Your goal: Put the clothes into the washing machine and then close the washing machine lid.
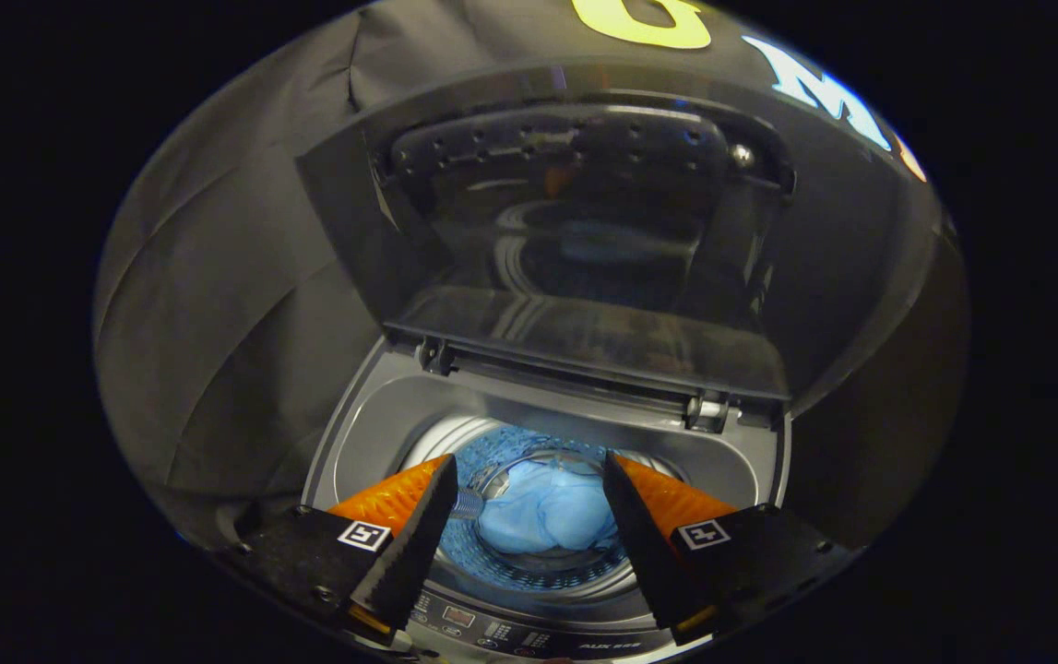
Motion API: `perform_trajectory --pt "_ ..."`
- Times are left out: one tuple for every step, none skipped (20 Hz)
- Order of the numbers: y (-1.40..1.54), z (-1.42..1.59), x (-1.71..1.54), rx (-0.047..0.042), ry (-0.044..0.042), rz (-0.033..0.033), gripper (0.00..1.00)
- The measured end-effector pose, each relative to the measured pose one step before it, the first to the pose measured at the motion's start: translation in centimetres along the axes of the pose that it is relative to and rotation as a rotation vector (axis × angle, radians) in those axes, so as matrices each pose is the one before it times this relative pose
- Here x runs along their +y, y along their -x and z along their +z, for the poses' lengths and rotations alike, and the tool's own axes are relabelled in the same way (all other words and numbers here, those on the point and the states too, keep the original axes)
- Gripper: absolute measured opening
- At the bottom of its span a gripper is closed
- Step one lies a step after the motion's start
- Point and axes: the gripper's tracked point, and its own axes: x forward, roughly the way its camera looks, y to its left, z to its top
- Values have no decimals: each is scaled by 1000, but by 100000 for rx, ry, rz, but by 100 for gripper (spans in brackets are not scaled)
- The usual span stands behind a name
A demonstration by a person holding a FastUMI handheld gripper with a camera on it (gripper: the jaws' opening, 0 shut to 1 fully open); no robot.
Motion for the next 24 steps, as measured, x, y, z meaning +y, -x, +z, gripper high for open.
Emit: perform_trajectory --pt "347 582 71 -793 -399 544 97" --pt "324 377 34 -757 -421 218 97" --pt "388 678 -131 -1411 -402 -391 97" --pt "332 556 -90 -1490 -116 -453 97" --pt "369 748 141 -1288 -76 225 97" --pt "539 681 266 -1198 132 353 97" --pt "372 683 137 -1032 281 327 97" --pt "521 659 249 -753 266 60 97" --pt "444 626 66 -920 287 -94 97" --pt "412 812 125 -1804 351 -76 97" --pt "496 983 4 -1933 435 92 97" --pt "479 748 316 -1711 360 357 97" --pt "376 811 141 -1557 348 461 97" --pt "89 518 -107 -1334 431 -57 97" --pt "358 708 -55 -1213 201 -82 97" --pt "383 727 99 -1487 -428 287 97" --pt "250 837 13 -1634 -763 223 97" --pt "274 708 -60 -1653 -810 15 97" --pt "252 669 -126 -1350 -575 -139 97" --pt "228 765 -171 -1316 -124 -24 97" --pt "155 970 -248 -1604 212 -434 97" --pt "189 602 -103 -1727 194 -517 97" --pt "133 828 -131 -1740 -330 -378 97" --pt "52 794 -194 -1511 -733 -66 97"
